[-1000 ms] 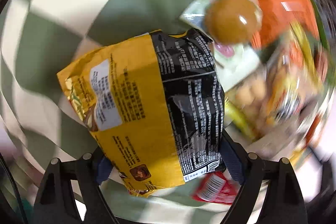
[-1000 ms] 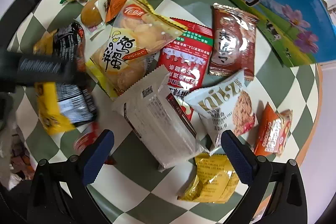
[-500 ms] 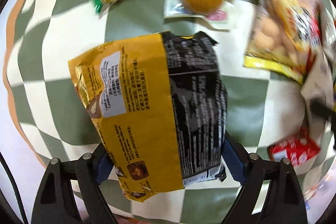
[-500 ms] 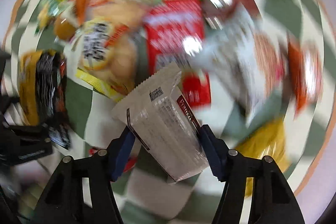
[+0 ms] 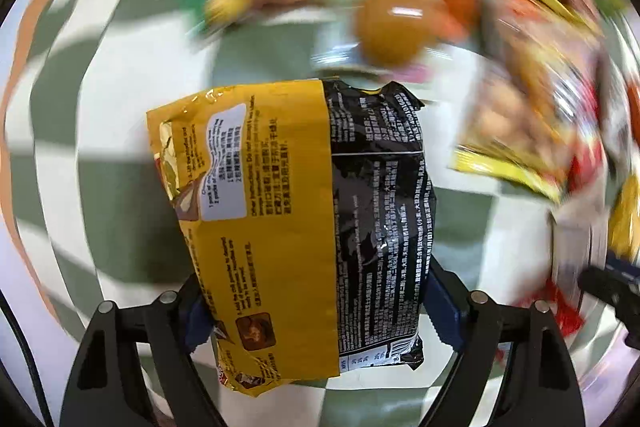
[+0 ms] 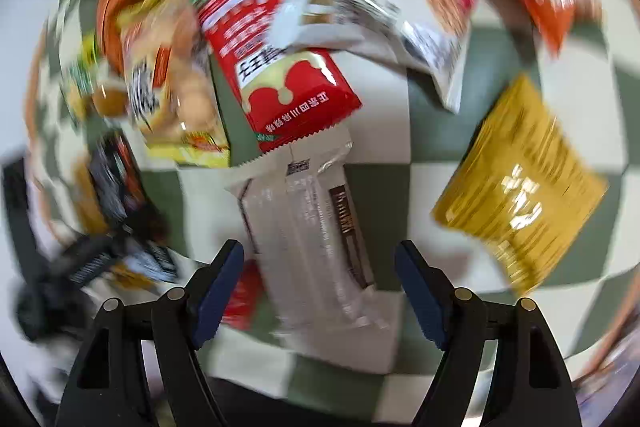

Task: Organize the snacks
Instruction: 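Grasp the yellow-black bag with the left tool while the right tool grasps the white bar, then carry both snacks into the cardboard box and open both tools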

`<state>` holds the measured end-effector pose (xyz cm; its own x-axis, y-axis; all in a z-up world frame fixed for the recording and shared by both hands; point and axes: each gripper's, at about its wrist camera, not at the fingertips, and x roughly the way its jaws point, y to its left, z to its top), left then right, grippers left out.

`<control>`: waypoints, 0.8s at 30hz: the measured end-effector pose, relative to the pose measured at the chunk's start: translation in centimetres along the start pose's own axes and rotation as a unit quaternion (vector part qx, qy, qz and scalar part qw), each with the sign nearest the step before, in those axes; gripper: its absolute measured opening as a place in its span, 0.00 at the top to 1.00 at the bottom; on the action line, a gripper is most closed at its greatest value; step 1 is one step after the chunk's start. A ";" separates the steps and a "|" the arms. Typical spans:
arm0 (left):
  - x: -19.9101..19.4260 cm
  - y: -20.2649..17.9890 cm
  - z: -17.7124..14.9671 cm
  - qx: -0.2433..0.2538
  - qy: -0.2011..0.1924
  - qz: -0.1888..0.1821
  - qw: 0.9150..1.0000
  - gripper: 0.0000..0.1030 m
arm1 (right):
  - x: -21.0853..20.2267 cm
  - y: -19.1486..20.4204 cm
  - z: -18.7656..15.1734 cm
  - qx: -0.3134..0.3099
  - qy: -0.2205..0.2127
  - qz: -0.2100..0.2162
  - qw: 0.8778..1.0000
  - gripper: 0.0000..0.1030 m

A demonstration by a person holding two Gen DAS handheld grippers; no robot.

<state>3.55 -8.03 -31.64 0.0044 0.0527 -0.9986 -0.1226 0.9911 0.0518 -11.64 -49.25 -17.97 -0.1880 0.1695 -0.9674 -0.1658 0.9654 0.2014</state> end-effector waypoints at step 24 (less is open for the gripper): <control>-1.3 -11.6 -8.5 -0.021 0.004 -0.080 0.997 0.15 | 4.6 -3.2 -6.2 0.107 -0.023 -0.048 0.993 0.39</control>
<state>-3.43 -20.67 -31.04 0.0188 -0.1077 -0.9940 -0.1624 0.9806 -0.1093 -18.00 -52.83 -22.08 -0.1355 0.0793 -0.9876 0.0297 0.9967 0.0759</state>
